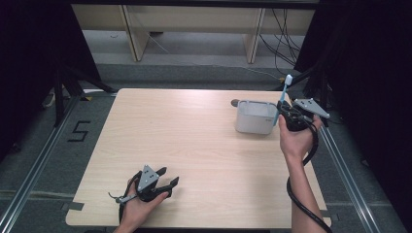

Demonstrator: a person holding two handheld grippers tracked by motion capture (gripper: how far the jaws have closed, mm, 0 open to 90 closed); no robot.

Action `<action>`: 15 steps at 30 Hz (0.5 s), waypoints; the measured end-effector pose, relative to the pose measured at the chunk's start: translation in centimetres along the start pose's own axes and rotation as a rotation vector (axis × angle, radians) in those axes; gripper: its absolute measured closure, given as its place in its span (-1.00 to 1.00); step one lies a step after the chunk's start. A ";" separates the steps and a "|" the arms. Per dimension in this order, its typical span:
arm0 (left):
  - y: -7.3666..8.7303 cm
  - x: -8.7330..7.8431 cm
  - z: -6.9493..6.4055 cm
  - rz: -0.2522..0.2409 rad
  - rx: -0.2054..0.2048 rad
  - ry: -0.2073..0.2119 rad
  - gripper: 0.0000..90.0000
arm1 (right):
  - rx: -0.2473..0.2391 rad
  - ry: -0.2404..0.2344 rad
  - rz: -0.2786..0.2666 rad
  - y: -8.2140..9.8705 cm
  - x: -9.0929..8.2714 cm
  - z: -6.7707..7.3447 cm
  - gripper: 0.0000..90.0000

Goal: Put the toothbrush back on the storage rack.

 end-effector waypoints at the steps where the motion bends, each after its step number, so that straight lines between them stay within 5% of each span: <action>1: 0.0 0.0 0.0 0.000 0.000 0.000 -0.13 | 0.015 0.000 0.002 -0.1 0.0 0.0 0.75; 15: 0.0 0.0 0.0 0.000 0.002 0.000 -0.13 | 0.018 0.022 -0.033 -1.4 0.8 -1.0 0.75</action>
Point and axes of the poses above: each handheld gripper's, and its own axes: x roughly forward along the jaws, y roughly out of its underside, z roughly to its left, the point moved 5 cm from there along x, roughly forward along the jaws, and after that the axes turned 14 degrees about z, right-handed, at the moved point
